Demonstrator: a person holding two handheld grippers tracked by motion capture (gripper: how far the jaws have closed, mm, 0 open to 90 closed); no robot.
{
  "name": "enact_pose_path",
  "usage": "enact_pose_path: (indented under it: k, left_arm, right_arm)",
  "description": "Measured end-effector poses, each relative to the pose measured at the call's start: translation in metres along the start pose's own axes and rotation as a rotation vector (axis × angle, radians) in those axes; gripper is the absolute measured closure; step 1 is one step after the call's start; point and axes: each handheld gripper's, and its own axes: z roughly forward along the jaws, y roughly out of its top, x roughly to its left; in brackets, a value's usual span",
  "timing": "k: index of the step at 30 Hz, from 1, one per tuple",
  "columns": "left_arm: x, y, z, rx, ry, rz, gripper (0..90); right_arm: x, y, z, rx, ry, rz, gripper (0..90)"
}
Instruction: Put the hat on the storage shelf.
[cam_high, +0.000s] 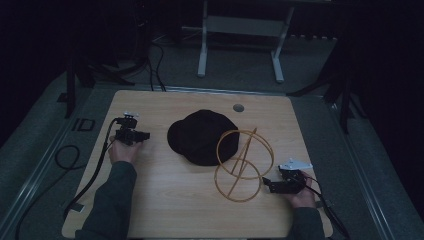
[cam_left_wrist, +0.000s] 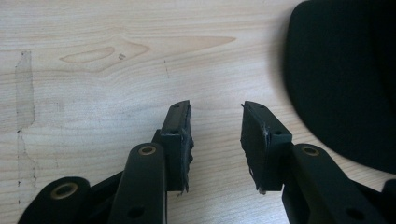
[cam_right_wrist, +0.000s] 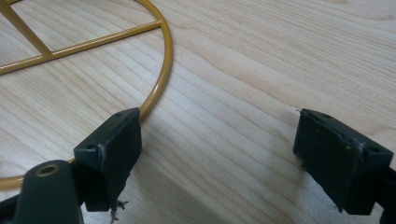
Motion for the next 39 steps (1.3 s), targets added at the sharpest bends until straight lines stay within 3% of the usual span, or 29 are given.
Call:
enact_pose_path:
  k: [1, 10, 11, 26, 39]
  left_arm:
    - [0.002, 0.001, -0.002, -0.001, -0.022, -0.004, 62.3]
    - [0.003, 0.008, -0.012, 0.000, -0.041, -0.008, 60.4]
    - [0.003, 0.010, -0.015, 0.000, -0.059, -0.016, 60.4]
    - [-0.003, 0.027, -0.023, 0.046, -0.064, 0.006, 59.0]
    - [-0.010, 0.037, -0.028, 0.059, -0.103, -0.011, 57.6]
  right_arm:
    - [0.000, 0.000, 0.000, 0.000, 0.000, 0.000, 15.3]
    - [0.000, 0.000, 0.000, 0.000, 0.000, 0.000, 15.3]
    - [0.000, 0.000, 0.000, 0.000, 0.000, 0.000, 15.3]
    - [0.000, 0.001, 0.001, 0.001, -0.005, 0.006, 15.3]
    - [0.000, 0.002, 0.002, -0.001, -0.009, 0.007, 15.3]
